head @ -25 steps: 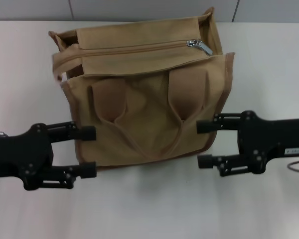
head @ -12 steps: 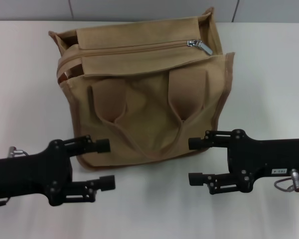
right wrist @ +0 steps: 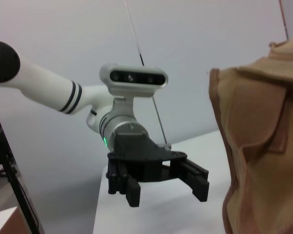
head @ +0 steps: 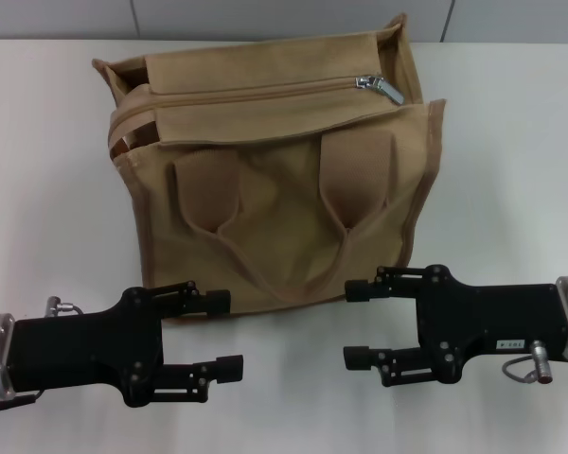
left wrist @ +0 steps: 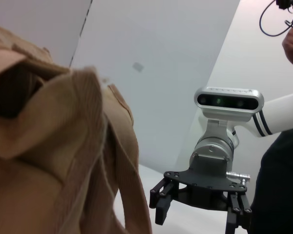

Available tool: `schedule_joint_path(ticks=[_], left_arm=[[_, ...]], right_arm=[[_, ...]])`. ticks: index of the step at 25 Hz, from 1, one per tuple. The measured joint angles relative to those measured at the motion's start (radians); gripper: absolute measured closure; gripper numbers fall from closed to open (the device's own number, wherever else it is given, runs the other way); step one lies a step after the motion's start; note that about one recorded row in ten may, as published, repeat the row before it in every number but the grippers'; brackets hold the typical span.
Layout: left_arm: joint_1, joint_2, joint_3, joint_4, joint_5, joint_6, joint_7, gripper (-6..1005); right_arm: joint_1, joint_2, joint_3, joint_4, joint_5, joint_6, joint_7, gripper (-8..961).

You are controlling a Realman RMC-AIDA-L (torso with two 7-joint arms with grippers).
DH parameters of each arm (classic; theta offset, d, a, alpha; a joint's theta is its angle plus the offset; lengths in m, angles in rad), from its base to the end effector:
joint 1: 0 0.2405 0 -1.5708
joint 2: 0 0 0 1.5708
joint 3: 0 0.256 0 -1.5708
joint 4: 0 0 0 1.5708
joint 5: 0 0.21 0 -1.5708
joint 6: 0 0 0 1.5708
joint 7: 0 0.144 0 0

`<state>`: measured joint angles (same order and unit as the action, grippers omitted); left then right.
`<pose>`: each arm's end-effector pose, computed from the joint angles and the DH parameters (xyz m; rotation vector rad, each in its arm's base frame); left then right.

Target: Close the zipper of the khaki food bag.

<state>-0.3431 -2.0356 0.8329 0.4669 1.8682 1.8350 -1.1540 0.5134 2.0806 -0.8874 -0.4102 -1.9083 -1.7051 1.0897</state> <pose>-0.2904 0.2311 -0.0146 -2.8777 -0.6289 -1.0201 0.2521 0.2689 -0.0521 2.9533 -0.4103 -0.9016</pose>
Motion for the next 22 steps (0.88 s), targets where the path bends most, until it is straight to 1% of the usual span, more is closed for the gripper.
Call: schedule_joint_path(ticks=[9, 22], left_arm=[[0.001, -0.004, 0.000, -0.001, 0.026, -0.021, 0.000, 177], [0.001, -0.002, 0.000, -0.005, 0.031, -0.025, -0.001, 177]], right_arm=[[0.013, 0.003, -0.012, 0.038, 0.000, 0.031, -0.029, 179], [0.020, 0.002, -0.011, 0.040, 0.000, 0.032, -0.029, 179]])
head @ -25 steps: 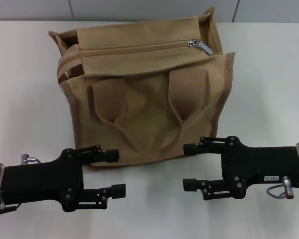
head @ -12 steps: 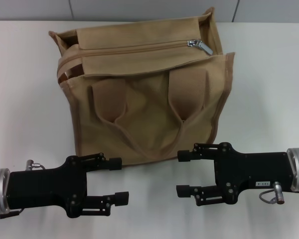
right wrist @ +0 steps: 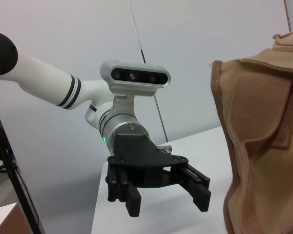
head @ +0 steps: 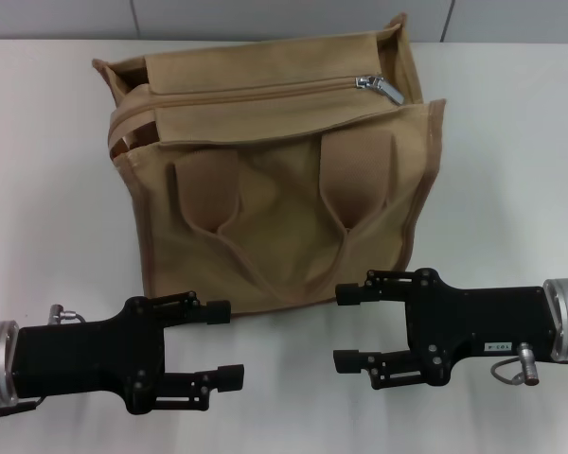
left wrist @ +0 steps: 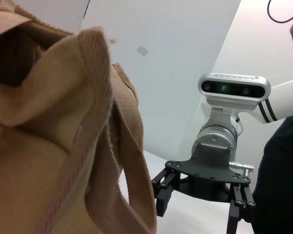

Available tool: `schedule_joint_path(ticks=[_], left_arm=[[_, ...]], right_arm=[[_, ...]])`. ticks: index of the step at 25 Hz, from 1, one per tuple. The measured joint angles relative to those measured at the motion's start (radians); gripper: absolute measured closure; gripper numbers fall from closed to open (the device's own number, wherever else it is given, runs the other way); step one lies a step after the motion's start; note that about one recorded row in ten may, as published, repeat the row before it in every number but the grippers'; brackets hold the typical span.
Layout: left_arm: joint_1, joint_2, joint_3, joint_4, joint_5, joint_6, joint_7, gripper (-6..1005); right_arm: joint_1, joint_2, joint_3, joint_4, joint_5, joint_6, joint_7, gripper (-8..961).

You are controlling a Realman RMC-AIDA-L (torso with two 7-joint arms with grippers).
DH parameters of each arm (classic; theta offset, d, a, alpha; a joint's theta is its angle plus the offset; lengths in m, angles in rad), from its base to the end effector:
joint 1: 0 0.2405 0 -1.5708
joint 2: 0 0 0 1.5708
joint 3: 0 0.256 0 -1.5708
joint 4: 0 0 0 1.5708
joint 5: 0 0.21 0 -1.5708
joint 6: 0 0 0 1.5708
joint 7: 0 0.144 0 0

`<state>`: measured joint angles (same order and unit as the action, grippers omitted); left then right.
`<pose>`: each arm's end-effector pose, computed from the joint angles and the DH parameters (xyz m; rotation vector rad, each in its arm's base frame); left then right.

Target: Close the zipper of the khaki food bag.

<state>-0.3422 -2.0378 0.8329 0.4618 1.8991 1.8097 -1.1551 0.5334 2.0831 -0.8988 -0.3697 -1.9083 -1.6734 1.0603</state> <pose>-0.2947 0.2294 -0.0194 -2.8926 -0.6563 -0.9691 0.2507 0.2697 -0.0605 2.9583 -0.3974 -0.8835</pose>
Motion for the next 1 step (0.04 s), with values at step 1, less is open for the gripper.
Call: schedule_joint_path(ticks=[1], left_arm=[[0.000, 0.000, 0.000, 0.000, 0.000, 0.000, 0.000, 177]], right_arm=[[0.000, 0.000, 0.000, 0.000, 0.000, 0.000, 0.000, 179]])
